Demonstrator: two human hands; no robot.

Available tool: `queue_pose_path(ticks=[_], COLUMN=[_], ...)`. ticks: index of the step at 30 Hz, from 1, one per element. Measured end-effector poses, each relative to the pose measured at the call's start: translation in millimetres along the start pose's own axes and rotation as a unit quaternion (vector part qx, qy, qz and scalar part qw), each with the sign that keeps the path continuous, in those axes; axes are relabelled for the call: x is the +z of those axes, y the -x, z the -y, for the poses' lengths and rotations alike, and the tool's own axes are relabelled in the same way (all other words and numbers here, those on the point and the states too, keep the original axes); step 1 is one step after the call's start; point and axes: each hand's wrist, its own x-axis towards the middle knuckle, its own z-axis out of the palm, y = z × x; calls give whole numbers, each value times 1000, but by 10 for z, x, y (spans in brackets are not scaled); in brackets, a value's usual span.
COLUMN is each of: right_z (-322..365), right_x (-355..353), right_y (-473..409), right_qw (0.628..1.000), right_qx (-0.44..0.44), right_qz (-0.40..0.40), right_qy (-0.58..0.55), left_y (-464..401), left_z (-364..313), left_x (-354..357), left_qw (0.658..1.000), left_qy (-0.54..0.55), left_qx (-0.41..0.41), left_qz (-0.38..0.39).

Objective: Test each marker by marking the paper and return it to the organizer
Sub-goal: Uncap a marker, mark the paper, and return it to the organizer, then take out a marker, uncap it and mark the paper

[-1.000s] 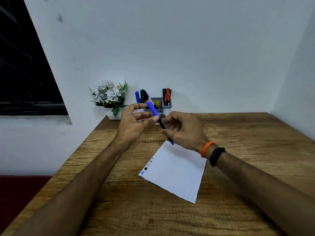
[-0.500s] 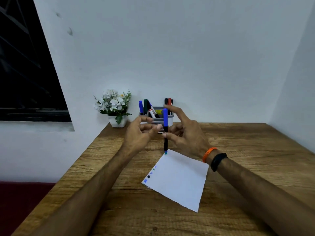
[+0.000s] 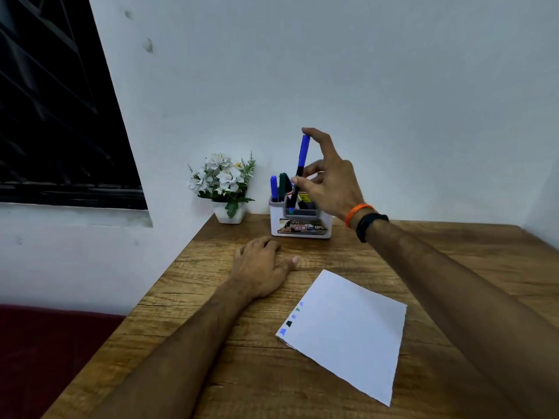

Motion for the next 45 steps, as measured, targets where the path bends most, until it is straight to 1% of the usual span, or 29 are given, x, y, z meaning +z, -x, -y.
queue_pose_path(ticks=[4,10,16,18,20,22,23,24,26,29,31,32,35,37,39,45], right_z=[-35,-57,-109,-133,-161,-206,-215,-222,-224,-241,-263,-275,-307,-343,-374,-422], right_x=[229,418,416,423,433,434,432,433,438,443,438,440,462,478,465,431], right_y=[-144,-251,-306,-326,-322,-296,-272,-250,-181,-62,16,54,145,179,212,264], right_qw=[1000,999,998,998,996,986,980,977,978,974,960,949,908,898,903,937], right_qx=[-2,17,21,29,34,42,43,39,37,67,84,79,31,13,10,22], right_qz=[8,-48,-51,-25,30,91,108,111,90,67,97,118,157,159,155,139], right_qy=[14,15,29,45,83,135,162,179,185,207,250,282,386,410,400,321], left_y=[-17,-13,-2,3,4,2,2,-1,-5,-6,-4,-2,0,-1,0,12], left_z=[21,26,13,13,18,23,26,28,29,21,12,11,18,26,21,13], left_x=[22,32,18,20,22,28,30,31,31,23,10,10,27,36,37,14], left_qw=[1000,1000,1000,1000,1000,1000,1000,1000,1000,1000,1000,1000,1000,1000,1000,1000], left_qy=[-3,-2,-3,-1,0,0,-1,-2,-2,-1,-2,-3,-3,-1,1,0], left_qx=[2,-2,-1,1,3,4,4,3,1,2,-1,-3,-2,0,-1,0], left_qz=[-9,-10,-9,-14,-16,-16,-17,-17,-14,-14,-14,-12,-17,-23,-19,-15])
